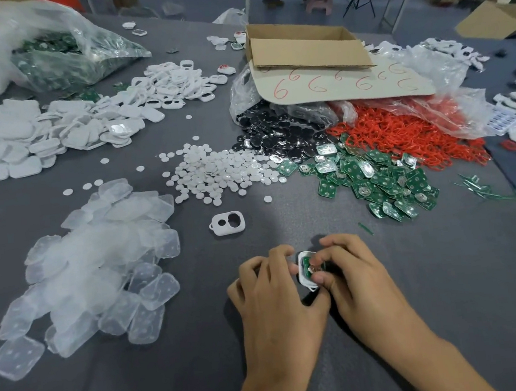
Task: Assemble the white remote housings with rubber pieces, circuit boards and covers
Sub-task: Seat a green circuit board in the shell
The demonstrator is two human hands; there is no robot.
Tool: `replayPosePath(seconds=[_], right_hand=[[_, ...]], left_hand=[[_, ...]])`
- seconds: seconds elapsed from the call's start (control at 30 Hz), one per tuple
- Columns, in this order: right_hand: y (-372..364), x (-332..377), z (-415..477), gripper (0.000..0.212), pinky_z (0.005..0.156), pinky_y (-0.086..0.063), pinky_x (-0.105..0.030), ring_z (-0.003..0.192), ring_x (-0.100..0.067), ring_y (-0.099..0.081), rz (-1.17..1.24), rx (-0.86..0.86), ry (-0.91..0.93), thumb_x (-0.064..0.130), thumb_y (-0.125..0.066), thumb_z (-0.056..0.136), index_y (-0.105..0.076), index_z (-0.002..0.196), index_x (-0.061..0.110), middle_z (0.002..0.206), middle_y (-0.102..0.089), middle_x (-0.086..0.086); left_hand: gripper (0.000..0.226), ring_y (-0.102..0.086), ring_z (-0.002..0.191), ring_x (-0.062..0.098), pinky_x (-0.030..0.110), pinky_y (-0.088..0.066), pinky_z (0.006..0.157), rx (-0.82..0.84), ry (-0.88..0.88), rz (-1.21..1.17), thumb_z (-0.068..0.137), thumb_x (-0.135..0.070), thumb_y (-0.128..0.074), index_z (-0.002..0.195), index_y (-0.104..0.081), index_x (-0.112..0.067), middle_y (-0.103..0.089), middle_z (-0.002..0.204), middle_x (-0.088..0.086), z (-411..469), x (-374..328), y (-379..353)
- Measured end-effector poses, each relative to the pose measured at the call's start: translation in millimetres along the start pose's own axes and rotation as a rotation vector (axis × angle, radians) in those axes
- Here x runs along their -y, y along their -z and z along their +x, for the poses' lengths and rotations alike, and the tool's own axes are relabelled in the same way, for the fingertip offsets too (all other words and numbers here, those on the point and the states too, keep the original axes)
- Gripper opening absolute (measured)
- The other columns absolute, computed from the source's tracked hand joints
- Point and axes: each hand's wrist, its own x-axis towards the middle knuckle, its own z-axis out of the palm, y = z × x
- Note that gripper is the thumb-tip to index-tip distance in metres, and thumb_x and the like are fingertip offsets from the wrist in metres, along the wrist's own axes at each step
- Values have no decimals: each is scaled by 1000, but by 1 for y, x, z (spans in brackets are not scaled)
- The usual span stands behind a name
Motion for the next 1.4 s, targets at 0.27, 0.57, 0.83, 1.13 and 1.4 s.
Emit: replayPosePath(seconds=[0.27, 0.57, 0.83, 1.13, 1.4], right_hand=[[6, 5, 8, 19, 87, -32, 1, 96, 4, -52, -62, 52, 51, -4, -75, 81, -68, 90, 12, 105, -58, 9], [7, 6, 8, 17, 88, -32, 0, 97, -2, -54, -99, 61, 61, 0, -75, 82, -66, 90, 13, 105, -58, 10], [7, 8, 11, 16, 82, -40, -6, 87, -7, -61, -75, 51, 25, -2, -78, 79, -71, 84, 11, 98, -65, 5], [5, 12, 16, 18, 76, -48, -22, 79, -12, -63, -79, 10, -66, -3, -79, 75, -72, 79, 13, 88, -66, 4], [4, 11, 21, 22, 78, -51, -31, 83, -16, -68, -73, 38, -91, 1, -80, 76, -69, 65, 16, 83, -67, 3]], left_hand=[[49, -43, 110, 8, 31, -28, 90, -27, -15, -12, 71, -56, -66, 112, -41, -46, -58, 90, -26, -1, 1, -1], [51, -44, 110, 8, 30, -25, 89, -35, -20, 8, 69, -59, -63, 113, -42, -45, -60, 89, -26, 0, 1, -1], [48, -44, 109, 8, 28, -22, 86, -35, -30, -21, 71, -56, -64, 111, -41, -45, -61, 89, -26, 0, 1, 1], [46, -44, 108, 7, 27, -22, 87, -16, -28, -19, 73, -56, -66, 110, -41, -47, -62, 88, -27, -1, 1, 2], [55, -44, 108, 6, 27, -22, 90, 5, -20, -12, 70, -51, -78, 111, -42, -46, -64, 90, -26, -1, 3, 1]])
